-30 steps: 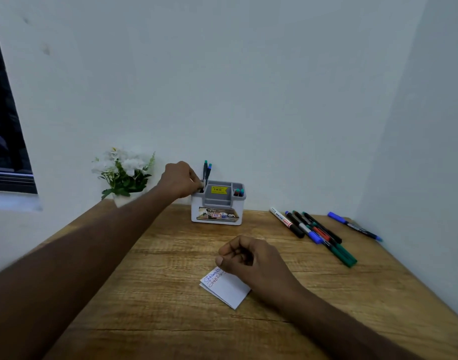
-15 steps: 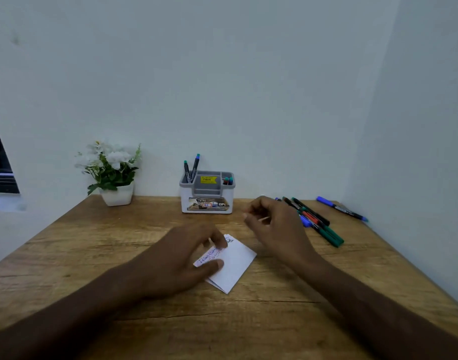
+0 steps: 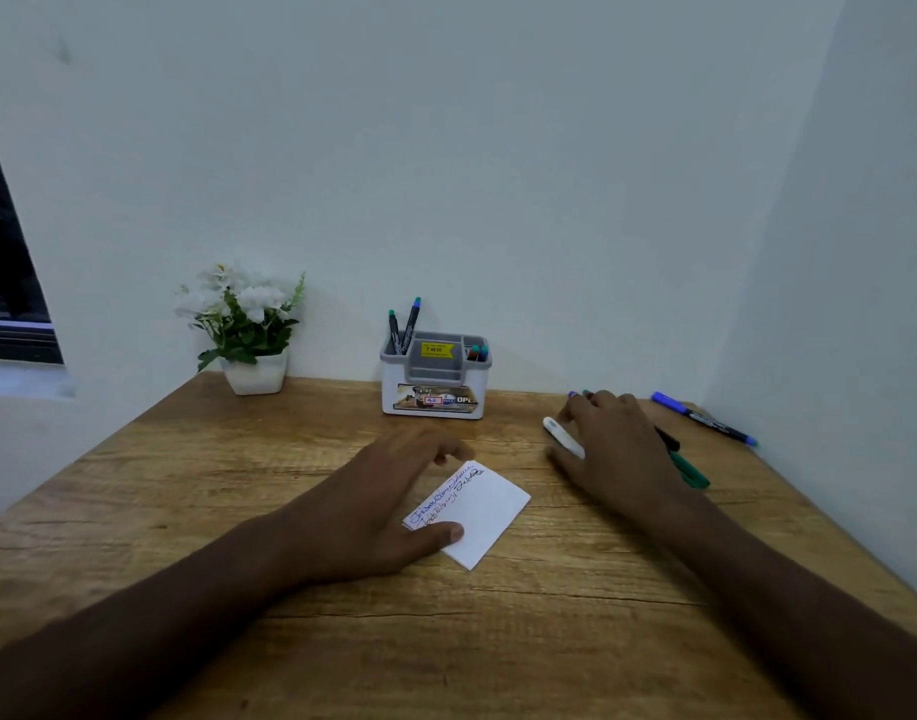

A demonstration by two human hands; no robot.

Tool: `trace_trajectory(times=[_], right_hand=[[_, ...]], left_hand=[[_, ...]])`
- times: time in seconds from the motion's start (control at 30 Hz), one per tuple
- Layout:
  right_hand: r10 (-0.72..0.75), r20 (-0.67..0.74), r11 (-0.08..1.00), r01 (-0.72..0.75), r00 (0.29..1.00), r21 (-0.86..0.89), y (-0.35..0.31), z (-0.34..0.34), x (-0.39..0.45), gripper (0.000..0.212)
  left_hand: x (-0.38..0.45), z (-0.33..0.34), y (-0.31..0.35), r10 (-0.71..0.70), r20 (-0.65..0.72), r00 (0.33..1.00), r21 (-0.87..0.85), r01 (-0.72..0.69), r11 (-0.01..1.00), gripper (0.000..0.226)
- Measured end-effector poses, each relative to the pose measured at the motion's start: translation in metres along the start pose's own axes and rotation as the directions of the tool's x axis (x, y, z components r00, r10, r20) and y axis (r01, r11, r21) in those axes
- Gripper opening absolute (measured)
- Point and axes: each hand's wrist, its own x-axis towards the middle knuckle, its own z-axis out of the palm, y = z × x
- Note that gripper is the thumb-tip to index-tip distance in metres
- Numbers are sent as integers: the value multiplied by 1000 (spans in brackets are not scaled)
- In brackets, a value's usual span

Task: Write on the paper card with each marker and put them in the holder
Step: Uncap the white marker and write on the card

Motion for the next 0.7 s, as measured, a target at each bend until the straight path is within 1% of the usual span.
trace_trajectory(times=[0.1, 0.17, 0.23, 0.3, 0.33, 0.37, 0.4, 0.43, 0.5, 0.6, 0.63, 0.67, 0.7], right_hand=[[50, 65, 994, -56, 997, 97, -4, 0, -2, 28], [64, 107, 994, -73, 992, 77, -6, 0, -3, 22], [66, 117, 995, -74, 991, 70, -11, -1, -3, 19], [43, 71, 989, -53, 997, 138, -19, -6, -4, 21], [32, 20, 975, -35, 999, 221, -23, -10, -4, 23], [35, -42, 938, -19, 999, 346, -29, -14, -5, 25], [60, -83, 871, -12, 995, 492, -35, -19, -7, 26], [89, -92, 773, -10, 992, 635, -42, -25, -10, 27], [86, -56, 542, 0, 995, 841, -56, -30, -18, 27], [52, -14, 254, 0, 999, 967, -70, -28, -29, 36], [41, 5, 189, -12, 999, 982, -74, -27, -31, 39], [26, 22, 150, -26, 999, 988, -76, -26, -32, 40], [7, 33, 133, -34, 999, 991, -78, -25, -33, 38]], left_hand=[[1, -1, 8, 33, -12, 999, -37, -34, 999, 60], [1, 0, 11, 34, -23, 999, -82, -35, 996, 56], [1, 1, 13, 15, -31, 999, -137, -19, 990, 55], [0, 2, 13, -21, -17, 1000, -195, 18, 981, 55], [0, 3, 13, -35, -11, 999, -219, 32, 975, 54], [0, 3, 13, -45, -9, 999, -240, 42, 970, 52], [0, 3, 13, -53, -10, 999, -260, 48, 964, 49], [-1, 3, 13, -57, -13, 998, -275, 52, 960, 45], [-1, 1, 15, -75, -11, 997, -274, 69, 959, 42], [0, 1, 18, -105, -20, 994, -266, 96, 959, 47], [1, 1, 20, -100, -43, 994, -256, 86, 963, 45], [1, 2, 21, -86, -70, 994, -242, 66, 968, 42], [1, 2, 23, -70, -92, 993, -230, 47, 972, 38]])
